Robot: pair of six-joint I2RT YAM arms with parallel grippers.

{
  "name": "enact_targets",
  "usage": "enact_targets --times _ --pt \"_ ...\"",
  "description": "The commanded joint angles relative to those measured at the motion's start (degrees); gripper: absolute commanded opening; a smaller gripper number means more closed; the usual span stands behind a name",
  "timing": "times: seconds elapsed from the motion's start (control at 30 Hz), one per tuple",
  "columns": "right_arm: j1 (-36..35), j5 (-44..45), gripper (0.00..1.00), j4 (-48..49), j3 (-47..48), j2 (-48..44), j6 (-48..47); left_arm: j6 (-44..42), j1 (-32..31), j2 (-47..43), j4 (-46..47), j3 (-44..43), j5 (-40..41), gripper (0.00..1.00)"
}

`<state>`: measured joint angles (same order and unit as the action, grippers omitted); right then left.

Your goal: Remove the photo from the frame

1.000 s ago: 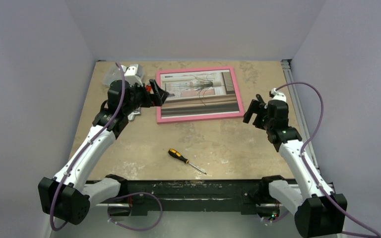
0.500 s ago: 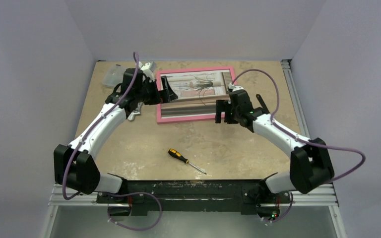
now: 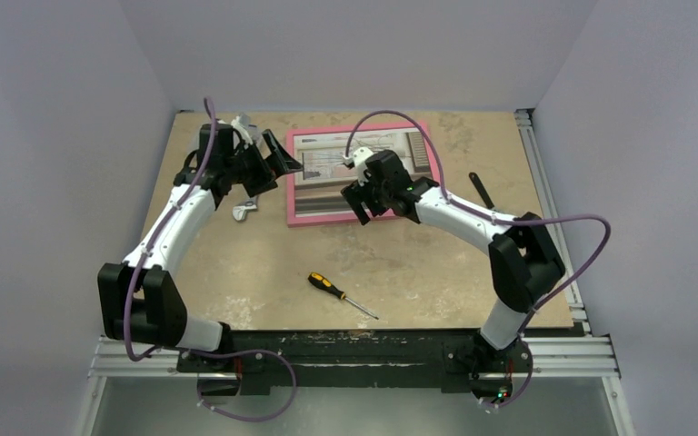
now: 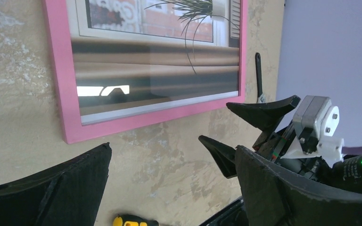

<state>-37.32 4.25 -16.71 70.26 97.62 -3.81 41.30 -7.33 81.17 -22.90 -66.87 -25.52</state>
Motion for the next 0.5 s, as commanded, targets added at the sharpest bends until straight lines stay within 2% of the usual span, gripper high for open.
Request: enact_targets --times 0.0,0.1,0.33,0.47 --pt "-1.0 -8.8 0.77 1.1 6.0 3.6 -15.6 5.0 1.0 0.9 1.8 0.9 -4.2 1.0" --pt "-1.8 -10.8 0.77 0.9 7.3 5.5 -21.8 6.5 1.2 1.8 2.2 1.1 -5.8 0.99" --pt "-2.4 -11.9 0.73 -3.1 12.4 11.2 -28.9 9.9 1.9 5.1 3.5 1.6 -10.0 0.97" --pt "-2.9 -10.8 0.64 -5.8 15.1 14.2 -31.3 11.0 2.4 5.7 4.7 2.3 -10.9 0.97"
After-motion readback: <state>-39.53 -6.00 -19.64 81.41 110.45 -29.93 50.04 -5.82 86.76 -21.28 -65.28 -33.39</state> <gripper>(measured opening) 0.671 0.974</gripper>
